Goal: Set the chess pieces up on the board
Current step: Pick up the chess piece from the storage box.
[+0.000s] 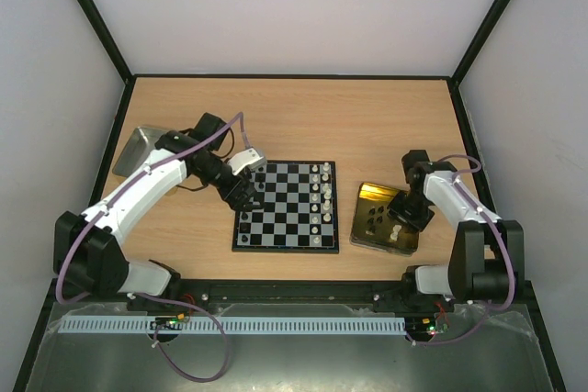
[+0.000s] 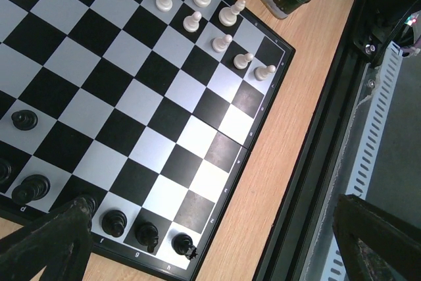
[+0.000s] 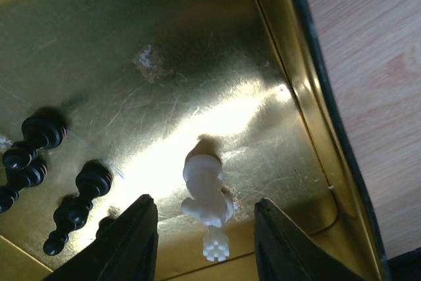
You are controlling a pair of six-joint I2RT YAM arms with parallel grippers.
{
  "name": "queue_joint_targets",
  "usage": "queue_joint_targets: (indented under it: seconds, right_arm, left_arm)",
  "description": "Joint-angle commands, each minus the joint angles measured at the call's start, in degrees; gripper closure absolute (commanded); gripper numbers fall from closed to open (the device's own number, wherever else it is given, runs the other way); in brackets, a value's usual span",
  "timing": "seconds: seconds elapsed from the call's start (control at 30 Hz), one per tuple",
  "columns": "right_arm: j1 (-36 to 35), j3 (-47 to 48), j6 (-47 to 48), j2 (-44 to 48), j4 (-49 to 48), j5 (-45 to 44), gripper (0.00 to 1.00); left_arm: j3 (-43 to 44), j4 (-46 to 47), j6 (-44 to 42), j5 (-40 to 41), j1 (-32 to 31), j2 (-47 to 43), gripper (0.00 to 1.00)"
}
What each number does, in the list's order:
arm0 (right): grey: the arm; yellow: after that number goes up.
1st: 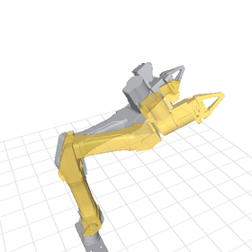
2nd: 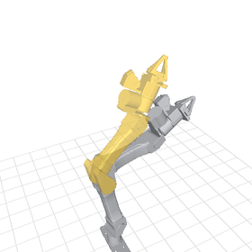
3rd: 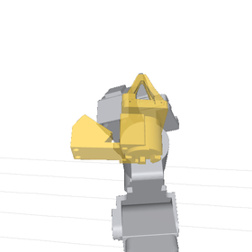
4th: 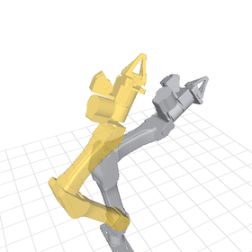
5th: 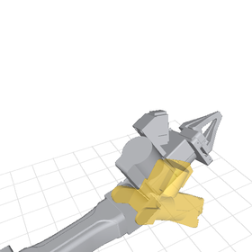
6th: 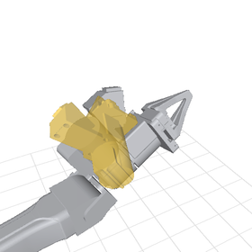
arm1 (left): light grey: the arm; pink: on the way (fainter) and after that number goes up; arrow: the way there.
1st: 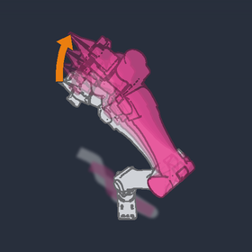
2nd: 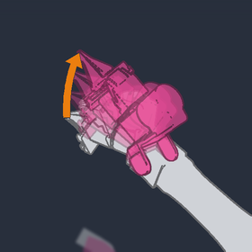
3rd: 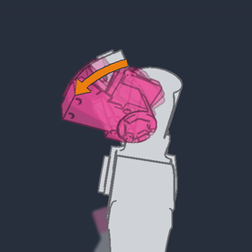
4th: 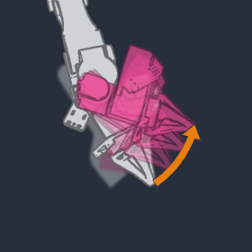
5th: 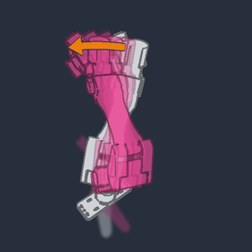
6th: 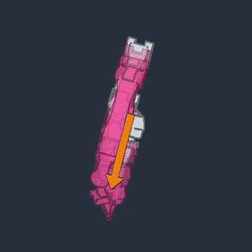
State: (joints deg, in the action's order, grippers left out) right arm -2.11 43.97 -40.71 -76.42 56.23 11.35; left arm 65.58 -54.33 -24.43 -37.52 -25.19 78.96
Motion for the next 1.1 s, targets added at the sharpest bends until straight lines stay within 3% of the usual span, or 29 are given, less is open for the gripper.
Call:
queue_joint_targets:
  seconds: [0.0, 0.77, 0.93, 1.07]
  right_arm:
    - [0.4, -0.3, -0.1, -1.0, -1.7, -2.1, 0.64]
    - [0.6, -0.2, 1.2, -3.8, -4.0, -2.6, 0.87]
    - [0.6, 0.7, 2.1, -3.9, -3.2, -4.5, 0.84]
    - [0.6, 0.7, 1.9, -3.6, -2.3, -2.8, 0.71]
  left_arm:
    - [-0.8, 0.2, 0.5, -1.3, -0.5, -1.9, 0.01]
    - [-1.3, 0.9, 0.8, -1.6, -0.7, -2.0, 0.01]
    - [-1.3, 0.9, 0.8, -1.5, -0.8, -1.9, 0.01]
    - [-1.3, 0.9, 0.8, -1.4, -0.9, -1.7, 0.01]
